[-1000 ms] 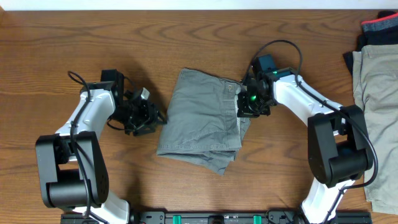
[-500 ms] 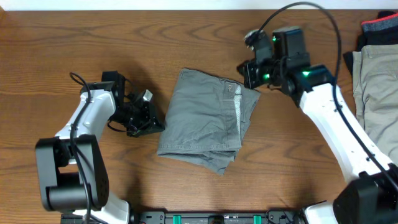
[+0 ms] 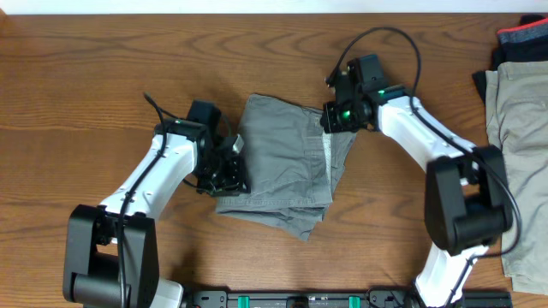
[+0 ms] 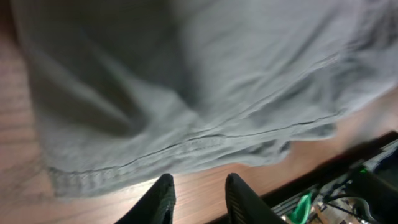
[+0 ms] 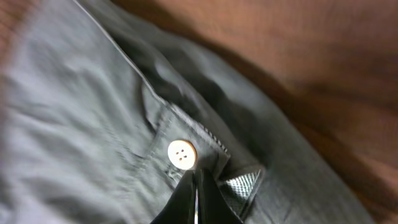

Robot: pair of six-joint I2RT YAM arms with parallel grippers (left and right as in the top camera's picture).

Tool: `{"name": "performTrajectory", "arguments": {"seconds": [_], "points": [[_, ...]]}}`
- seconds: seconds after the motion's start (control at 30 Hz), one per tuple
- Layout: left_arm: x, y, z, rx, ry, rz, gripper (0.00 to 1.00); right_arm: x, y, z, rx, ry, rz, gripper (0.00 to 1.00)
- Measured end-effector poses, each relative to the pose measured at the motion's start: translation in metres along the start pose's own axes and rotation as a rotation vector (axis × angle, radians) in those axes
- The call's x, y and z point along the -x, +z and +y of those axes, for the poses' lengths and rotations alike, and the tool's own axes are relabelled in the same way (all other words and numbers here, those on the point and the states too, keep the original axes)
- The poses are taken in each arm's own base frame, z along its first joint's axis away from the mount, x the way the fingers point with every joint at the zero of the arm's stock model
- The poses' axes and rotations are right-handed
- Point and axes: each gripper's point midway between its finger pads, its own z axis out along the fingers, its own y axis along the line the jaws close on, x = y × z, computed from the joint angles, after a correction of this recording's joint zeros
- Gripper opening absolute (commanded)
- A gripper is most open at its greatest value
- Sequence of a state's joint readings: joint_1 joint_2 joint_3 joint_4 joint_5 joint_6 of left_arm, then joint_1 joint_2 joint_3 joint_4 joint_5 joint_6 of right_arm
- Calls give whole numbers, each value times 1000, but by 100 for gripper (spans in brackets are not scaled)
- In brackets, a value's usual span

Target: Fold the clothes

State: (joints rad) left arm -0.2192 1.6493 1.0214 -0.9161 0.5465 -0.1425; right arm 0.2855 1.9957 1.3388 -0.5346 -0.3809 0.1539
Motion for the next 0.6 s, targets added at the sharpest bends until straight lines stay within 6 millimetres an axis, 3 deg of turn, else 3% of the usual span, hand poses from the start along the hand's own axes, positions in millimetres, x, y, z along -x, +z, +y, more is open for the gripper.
{"name": "performTrajectory", "arguments": {"seconds": [0.23, 0.4, 0.6], "points": [[2, 13, 20, 73, -9, -28, 32, -27, 21, -20, -39, 21, 112, 1], [22, 18, 24, 89, 17, -92, 34, -61, 8, -25, -100, 155, 265, 1], [46, 19, 34, 81, 3, -159, 36, -119, -12, -22, -185, 341, 495, 1]]}}
